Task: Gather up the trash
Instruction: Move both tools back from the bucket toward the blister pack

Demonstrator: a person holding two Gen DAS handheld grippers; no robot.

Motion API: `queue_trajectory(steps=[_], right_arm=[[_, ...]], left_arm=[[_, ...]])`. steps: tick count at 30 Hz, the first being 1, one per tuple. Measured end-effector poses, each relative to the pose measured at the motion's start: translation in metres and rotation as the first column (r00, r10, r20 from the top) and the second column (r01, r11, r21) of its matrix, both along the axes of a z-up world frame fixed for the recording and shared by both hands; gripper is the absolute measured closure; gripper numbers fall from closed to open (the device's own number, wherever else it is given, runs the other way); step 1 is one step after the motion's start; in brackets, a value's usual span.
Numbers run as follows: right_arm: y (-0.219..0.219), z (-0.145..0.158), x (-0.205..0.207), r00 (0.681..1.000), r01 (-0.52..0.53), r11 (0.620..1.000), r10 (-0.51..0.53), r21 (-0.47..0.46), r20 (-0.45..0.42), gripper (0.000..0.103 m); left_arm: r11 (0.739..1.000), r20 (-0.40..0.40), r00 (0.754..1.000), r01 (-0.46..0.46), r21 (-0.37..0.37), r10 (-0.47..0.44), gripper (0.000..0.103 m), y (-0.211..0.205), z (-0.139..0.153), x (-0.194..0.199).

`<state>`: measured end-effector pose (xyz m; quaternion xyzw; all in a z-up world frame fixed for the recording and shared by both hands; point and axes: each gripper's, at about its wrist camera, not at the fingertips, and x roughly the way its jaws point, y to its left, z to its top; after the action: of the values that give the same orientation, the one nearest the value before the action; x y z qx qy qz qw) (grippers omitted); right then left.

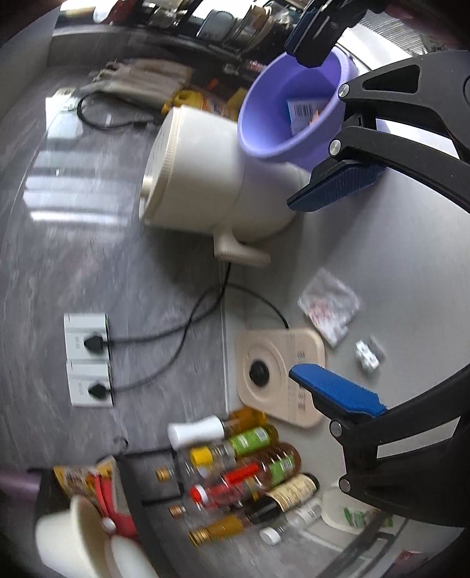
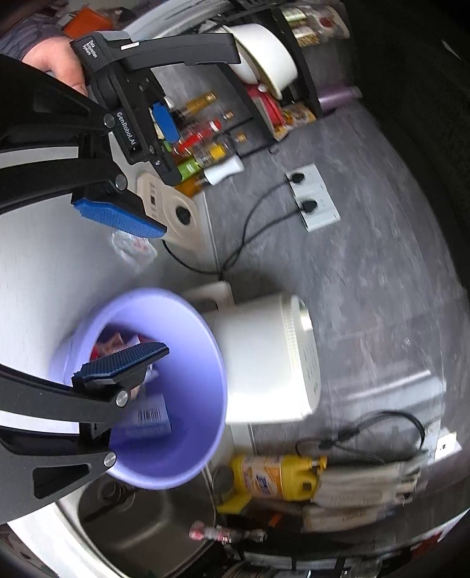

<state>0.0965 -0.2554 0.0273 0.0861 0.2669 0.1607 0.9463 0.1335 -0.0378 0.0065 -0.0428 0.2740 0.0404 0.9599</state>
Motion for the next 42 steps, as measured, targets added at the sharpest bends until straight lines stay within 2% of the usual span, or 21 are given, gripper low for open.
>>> queue_trajectory(steps=[11, 17, 21, 25, 30, 39, 42], right_arm=[[0.048, -0.018, 0.005, 0.995, -0.097, 0.995, 0.096, -0.03, -0.038, 0.043], [0.072, -0.031, 0.002, 0.989, -0.137, 0.989, 0.134, -0.053, -0.067, 0.04], [0.083, -0.041, -0.001, 0.987, -0.147, 0.987, 0.141, -0.07, -0.081, 0.033], [0.092, -0.054, -0.001, 0.985, -0.142, 0.985, 0.131, -0.098, -0.111, 0.026], [0.098, -0.065, -0.004, 0.985, -0.134, 0.983, 0.118, -0.129, -0.122, 0.011], [0.103, -0.091, 0.005, 0.977, -0.131, 0.981, 0.103, -0.145, -0.185, 0.011], [0.101, -0.099, 0.011, 0.975, -0.125, 0.981, 0.094, -0.147, -0.203, 0.011]], left_arm=[[0.994, -0.038, 0.994, -0.104, -0.028, 0.103, 0.018, 0.053, -0.02, -0.019], [0.99, -0.07, 0.989, -0.133, -0.045, 0.129, 0.018, 0.071, -0.036, -0.027], [0.987, -0.096, 0.985, -0.15, -0.051, 0.145, 0.017, 0.08, -0.048, -0.029], [0.985, -0.113, 0.981, -0.164, -0.055, 0.157, 0.01, 0.087, -0.061, -0.029], [0.984, -0.147, 0.977, -0.164, -0.071, 0.152, 0.009, 0.093, -0.078, -0.024], [0.987, -0.197, 0.973, -0.14, -0.074, 0.123, 0.009, 0.091, -0.105, -0.001], [0.988, -0.214, 0.97, -0.135, -0.078, 0.116, 0.012, 0.089, -0.113, 0.009]])
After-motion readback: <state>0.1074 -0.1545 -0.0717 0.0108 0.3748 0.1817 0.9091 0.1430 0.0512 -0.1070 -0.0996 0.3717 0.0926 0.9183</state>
